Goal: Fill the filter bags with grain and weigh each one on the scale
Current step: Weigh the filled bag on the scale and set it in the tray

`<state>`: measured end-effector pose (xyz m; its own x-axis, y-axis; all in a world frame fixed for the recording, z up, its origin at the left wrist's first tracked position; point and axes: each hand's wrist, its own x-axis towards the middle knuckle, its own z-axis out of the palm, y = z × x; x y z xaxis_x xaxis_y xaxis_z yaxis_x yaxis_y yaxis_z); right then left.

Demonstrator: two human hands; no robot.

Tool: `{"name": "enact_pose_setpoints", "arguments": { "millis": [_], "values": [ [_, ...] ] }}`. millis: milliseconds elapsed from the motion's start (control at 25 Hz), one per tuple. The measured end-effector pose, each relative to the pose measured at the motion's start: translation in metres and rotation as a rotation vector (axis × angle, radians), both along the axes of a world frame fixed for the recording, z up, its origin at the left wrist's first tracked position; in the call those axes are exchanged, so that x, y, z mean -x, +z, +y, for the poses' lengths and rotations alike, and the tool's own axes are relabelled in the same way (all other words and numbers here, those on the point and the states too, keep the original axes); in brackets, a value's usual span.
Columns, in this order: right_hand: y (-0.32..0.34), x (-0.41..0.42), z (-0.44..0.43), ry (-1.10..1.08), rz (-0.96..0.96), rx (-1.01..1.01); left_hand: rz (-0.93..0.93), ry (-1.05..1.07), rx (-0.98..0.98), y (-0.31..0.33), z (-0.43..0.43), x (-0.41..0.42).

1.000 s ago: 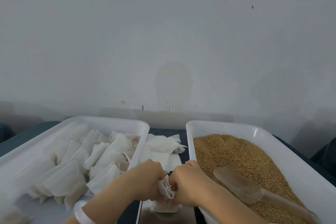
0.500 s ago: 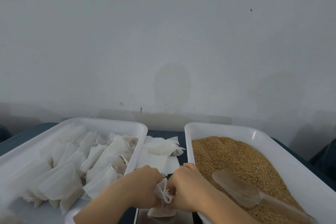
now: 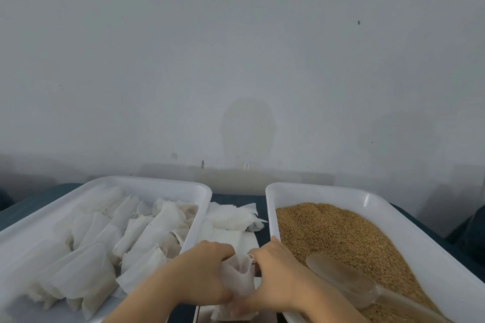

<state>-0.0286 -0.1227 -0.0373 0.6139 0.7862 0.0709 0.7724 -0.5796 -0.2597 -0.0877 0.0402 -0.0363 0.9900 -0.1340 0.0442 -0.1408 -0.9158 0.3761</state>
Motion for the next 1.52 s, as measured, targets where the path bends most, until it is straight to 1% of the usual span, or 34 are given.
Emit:
{"name": "enact_pose_setpoints", "arguments": {
  "millis": [240,560,680,1200,1520],
  "values": [
    [-0.003,-0.001,-0.005,0.024,0.053,-0.049,0.02,-0.002,0.041,-0.002,0.002,-0.002],
    [-0.007,0.0,-0.005,-0.091,0.165,-0.147,-0.003,0.004,0.057,-0.001,0.002,-0.001],
    [-0.005,0.001,-0.006,-0.124,0.199,-0.147,-0.021,-0.006,0.06,0.001,0.0,0.001],
    [-0.009,0.003,-0.005,-0.15,0.214,-0.154,-0.016,0.022,0.034,0.0,-0.001,0.004],
    [-0.012,0.002,-0.005,-0.149,0.226,-0.15,-0.016,0.031,0.053,-0.003,0.0,0.003]
  ]
}}
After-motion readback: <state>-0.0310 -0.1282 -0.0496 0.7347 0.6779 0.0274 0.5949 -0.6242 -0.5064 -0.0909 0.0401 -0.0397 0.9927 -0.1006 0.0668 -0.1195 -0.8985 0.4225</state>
